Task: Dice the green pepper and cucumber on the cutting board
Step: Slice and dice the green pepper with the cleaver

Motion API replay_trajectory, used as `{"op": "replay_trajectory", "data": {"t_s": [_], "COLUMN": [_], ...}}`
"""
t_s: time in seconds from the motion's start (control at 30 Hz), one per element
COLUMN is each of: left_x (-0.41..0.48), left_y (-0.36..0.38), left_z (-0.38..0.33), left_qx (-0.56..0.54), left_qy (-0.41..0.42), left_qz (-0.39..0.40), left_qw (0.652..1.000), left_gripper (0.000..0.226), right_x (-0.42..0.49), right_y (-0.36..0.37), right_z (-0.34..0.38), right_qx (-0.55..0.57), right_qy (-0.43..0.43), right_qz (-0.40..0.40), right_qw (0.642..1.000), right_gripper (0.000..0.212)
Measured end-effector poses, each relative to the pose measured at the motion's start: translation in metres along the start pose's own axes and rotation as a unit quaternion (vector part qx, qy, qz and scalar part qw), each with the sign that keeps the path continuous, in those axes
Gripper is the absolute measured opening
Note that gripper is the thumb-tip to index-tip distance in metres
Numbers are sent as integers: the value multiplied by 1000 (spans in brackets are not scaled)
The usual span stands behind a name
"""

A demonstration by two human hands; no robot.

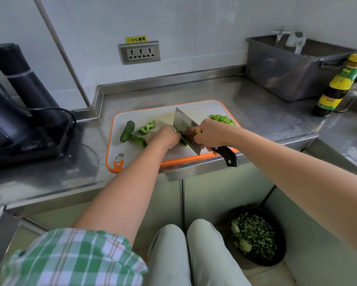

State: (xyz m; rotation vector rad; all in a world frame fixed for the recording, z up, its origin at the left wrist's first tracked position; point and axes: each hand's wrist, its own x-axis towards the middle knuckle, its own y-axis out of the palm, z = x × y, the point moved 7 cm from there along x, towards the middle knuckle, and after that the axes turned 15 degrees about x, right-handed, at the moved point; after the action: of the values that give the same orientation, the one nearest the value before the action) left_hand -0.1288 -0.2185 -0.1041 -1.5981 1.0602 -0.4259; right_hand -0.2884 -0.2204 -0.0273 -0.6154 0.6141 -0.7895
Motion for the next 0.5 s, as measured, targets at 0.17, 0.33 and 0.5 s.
{"op": "replay_trajectory", "data": {"t_s": [0.17, 0.33, 0.5], "left_x": [-3, -5, -9], "left_y": [-3, -5, -11], "left_z": [0, -2, 3], "left_qx": [-9, -19, -32], "left_qy": [-1, 15, 28], "left_qz": [-6, -17, -54], "left_qw": [1000, 1000, 998], "left_gripper": [37, 56, 43], "right_x": [6, 12, 24], "right_y": [13, 13, 12], "right_z": [0, 2, -6], "right_qx": [-25, -61, 11], "right_qy": [-20, -25, -3], "right_qz": [-26, -76, -88], "right_qw": [999, 995, 996], "right_gripper": [25, 28, 18]}}
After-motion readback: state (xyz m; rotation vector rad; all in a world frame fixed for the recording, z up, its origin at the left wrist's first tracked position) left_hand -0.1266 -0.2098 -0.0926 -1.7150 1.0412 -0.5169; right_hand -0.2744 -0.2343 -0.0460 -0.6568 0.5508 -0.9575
